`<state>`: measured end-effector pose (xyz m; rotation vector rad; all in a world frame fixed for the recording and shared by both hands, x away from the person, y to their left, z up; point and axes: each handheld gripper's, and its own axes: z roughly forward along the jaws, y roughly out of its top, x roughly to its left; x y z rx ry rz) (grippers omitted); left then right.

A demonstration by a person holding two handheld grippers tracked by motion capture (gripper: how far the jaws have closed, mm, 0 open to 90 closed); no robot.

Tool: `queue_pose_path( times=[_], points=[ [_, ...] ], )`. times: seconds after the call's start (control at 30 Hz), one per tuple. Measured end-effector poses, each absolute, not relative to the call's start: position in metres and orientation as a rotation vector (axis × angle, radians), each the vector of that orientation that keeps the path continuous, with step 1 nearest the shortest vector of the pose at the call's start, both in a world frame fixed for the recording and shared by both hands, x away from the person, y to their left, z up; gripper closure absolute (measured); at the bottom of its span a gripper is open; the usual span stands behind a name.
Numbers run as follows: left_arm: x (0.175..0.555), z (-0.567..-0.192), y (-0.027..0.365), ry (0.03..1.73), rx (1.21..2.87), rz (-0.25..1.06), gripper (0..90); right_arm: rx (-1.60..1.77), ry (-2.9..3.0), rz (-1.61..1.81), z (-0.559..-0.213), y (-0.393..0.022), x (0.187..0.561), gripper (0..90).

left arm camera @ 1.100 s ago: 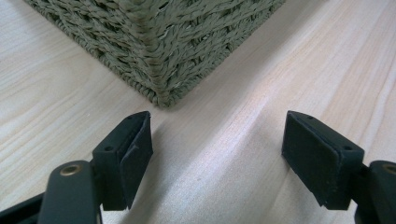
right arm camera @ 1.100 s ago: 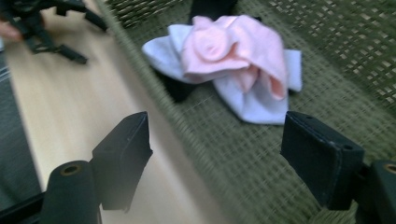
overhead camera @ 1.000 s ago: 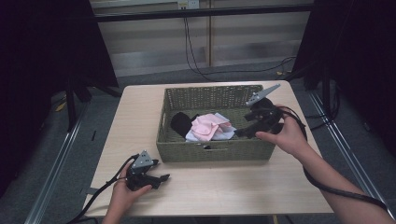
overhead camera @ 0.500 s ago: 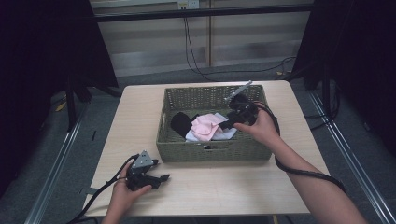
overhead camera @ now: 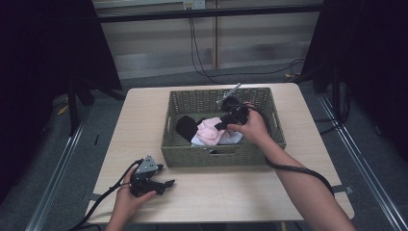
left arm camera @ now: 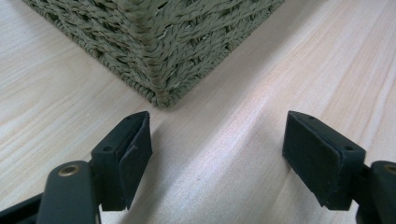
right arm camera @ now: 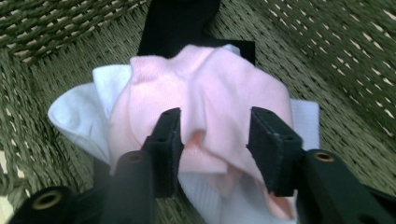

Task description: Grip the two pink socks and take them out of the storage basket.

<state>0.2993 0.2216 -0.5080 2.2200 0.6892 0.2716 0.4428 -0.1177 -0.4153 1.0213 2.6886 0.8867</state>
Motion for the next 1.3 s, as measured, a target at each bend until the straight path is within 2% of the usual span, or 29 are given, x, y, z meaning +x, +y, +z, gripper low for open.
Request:
queue_pose_path(
  times=[0.23, 0.27, 0.3, 0.33, 0.4, 0.67, 0.97, 1.3],
  points=[
    [0.299, -0.508, 0.222, 0.689, 2.223, 0.275, 23.6, 0.983, 2.724, 0.843, -0.42, -0.107, 0.447, 64.1],
    [0.299, -0.508, 0.222, 0.691, 2.222, 0.274, 23.6, 0.983, 2.731, 0.833, -0.421, -0.105, 0.447, 69.3],
    [0.299, -0.508, 0.222, 0.687, 2.226, 0.275, 23.6, 0.976, 2.743, 0.809, -0.421, -0.102, 0.447, 79.3],
    [0.299, -0.508, 0.222, 0.687, 2.226, 0.275, 23.6, 0.976, 2.743, 0.809, -0.421, -0.102, 0.447, 79.3],
    [0.299, -0.508, 0.222, 0.687, 2.227, 0.275, 23.6, 0.991, 2.77, 0.767, -0.422, -0.102, 0.447, 85.8],
    [0.3, -0.508, 0.222, 0.684, 2.226, 0.276, 23.6, 1.034, 2.748, 0.839, -0.401, -0.115, 0.444, 87.1],
    [0.3, -0.508, 0.222, 0.683, 2.227, 0.279, 23.6, 1.012, 2.728, 0.881, -0.354, -0.138, 0.437, 87.1],
    [0.299, -0.508, 0.222, 0.687, 2.222, 0.279, 23.6, 0.984, 2.73, 0.896, -0.327, -0.152, 0.43, 87.0]
  ],
)
